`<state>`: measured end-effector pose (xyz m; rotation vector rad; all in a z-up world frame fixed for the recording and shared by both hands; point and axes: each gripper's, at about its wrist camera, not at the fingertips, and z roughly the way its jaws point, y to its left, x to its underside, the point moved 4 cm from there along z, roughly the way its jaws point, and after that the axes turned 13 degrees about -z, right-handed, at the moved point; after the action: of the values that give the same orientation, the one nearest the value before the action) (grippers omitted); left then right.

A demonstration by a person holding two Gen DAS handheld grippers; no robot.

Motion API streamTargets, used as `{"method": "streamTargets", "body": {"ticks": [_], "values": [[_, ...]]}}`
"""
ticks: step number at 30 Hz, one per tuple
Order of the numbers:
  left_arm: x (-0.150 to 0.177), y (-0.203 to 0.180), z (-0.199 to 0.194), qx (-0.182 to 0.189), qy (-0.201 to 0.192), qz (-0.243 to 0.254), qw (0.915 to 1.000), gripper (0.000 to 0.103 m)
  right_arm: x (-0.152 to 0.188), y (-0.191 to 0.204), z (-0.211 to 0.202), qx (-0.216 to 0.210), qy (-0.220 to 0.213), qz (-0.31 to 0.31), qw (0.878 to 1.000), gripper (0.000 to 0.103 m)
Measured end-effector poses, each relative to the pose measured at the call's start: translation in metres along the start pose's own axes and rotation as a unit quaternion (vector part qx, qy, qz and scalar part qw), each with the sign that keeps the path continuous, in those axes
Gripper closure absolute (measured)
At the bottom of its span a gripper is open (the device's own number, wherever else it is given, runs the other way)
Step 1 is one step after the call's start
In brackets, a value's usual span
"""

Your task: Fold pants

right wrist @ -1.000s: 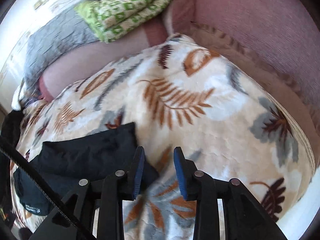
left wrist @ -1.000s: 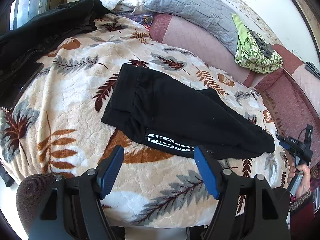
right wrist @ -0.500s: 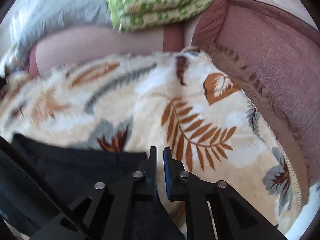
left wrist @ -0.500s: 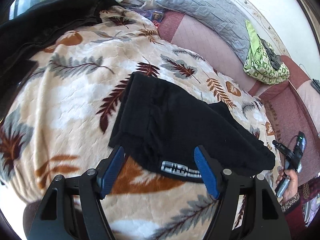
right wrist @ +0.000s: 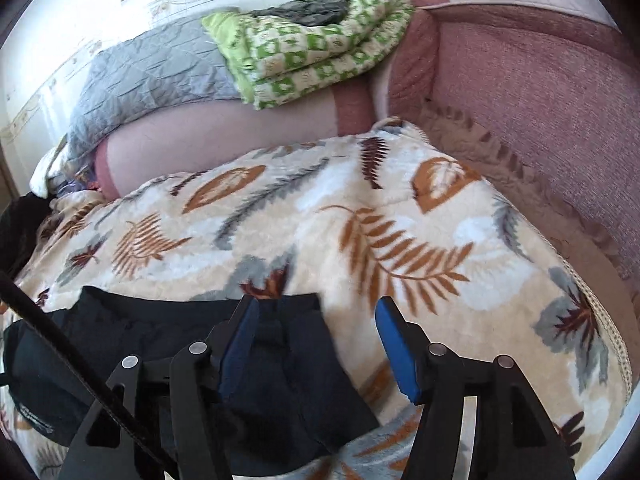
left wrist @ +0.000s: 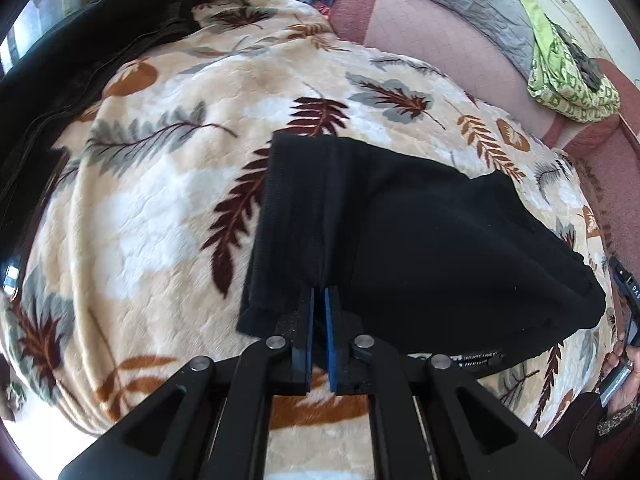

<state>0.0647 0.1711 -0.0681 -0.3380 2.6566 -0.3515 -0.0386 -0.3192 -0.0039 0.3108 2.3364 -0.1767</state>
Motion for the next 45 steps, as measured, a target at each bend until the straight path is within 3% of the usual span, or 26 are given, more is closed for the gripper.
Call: {"method": "streamTargets", "body": {"ticks": [3,7,9,12,14,17,19,20,21,22,25,28,31,32,33,34,36,39,43,45], "values": [[0.005,0.004,-0.005,0.01,0.0,-0.002,1.0,0.073,-0.012,0.03,0.002,-0.045,0.001,-0.029,0.999,0.037],[0.011,0.011,-0.012,0.078,0.002,-0.026,0.9966,0.07,-0.03,0.101,0.01,-0.131,0.015,-0.104,0.986,0.037],[0.006,0.012,-0.016,0.141,-0.01,-0.056,0.9883,0.053,-0.038,0.141,0.019,-0.176,0.029,-0.143,0.974,0.037],[-0.004,0.016,-0.018,0.183,-0.062,-0.088,0.9771,0.042,-0.048,0.191,0.035,-0.205,0.042,-0.193,0.959,0.037],[-0.006,0.019,-0.015,0.164,-0.104,-0.082,0.9774,0.041,-0.053,0.222,0.049,-0.223,0.059,-0.216,0.949,0.037],[-0.002,0.019,-0.012,0.118,-0.121,-0.042,0.9847,0.041,-0.057,0.26,0.074,-0.226,0.087,-0.255,0.936,0.037],[-0.004,0.019,-0.014,0.129,-0.124,-0.04,0.9831,0.041,-0.057,0.279,0.089,-0.216,0.102,-0.289,0.927,0.039],[-0.006,0.021,-0.015,0.136,-0.128,-0.046,0.9813,0.04,-0.057,0.286,0.094,-0.224,0.114,-0.297,0.921,0.047],[-0.008,0.023,-0.015,0.137,-0.131,-0.051,0.9806,0.039,-0.055,0.291,0.098,-0.24,0.13,-0.3,0.914,0.099],[-0.011,0.027,-0.012,0.138,-0.13,-0.057,0.9802,0.039,-0.055,0.299,0.104,-0.248,0.15,-0.303,0.908,0.102],[-0.015,0.032,-0.004,0.152,-0.113,-0.076,0.979,0.039,-0.065,0.309,0.114,-0.203,0.149,-0.328,0.91,0.102],[-0.015,0.037,-0.001,0.149,-0.104,-0.086,0.9795,0.039,-0.082,0.309,0.129,-0.16,0.143,-0.31,0.926,0.102],[-0.016,0.04,-0.002,0.158,-0.103,-0.095,0.9775,0.039,-0.09,0.309,0.137,-0.077,0.113,-0.317,0.939,0.102],[-0.015,0.04,-0.002,0.159,-0.101,-0.097,0.9773,0.039,-0.093,0.309,0.139,-0.075,0.11,-0.307,0.942,0.101],[-0.014,0.041,-0.003,0.161,-0.1,-0.097,0.977,0.039,-0.096,0.305,0.139,-0.081,0.111,-0.291,0.947,0.091],[-0.014,0.04,-0.003,0.163,-0.101,-0.096,0.9768,0.039,-0.1,0.298,0.134,-0.097,0.113,-0.266,0.953,0.075],[-0.012,0.038,-0.006,0.165,-0.106,-0.089,0.9766,0.038,-0.105,0.286,0.121,-0.109,0.098,-0.239,0.96,0.066],[-0.01,0.035,-0.009,0.162,-0.11,-0.079,0.9775,0.038,-0.101,0.261,0.088,-0.144,0.088,-0.209,0.963,0.065],[-0.006,0.032,-0.015,0.163,-0.113,-0.072,0.9774,0.037,-0.075,0.199,0.035,-0.202,0.084,-0.138,0.966,0.065],[-0.002,0.029,-0.02,0.171,-0.114,-0.065,0.9764,0.03,-0.06,0.156,0.014,-0.191,0.08,-0.091,0.974,0.06]]}}
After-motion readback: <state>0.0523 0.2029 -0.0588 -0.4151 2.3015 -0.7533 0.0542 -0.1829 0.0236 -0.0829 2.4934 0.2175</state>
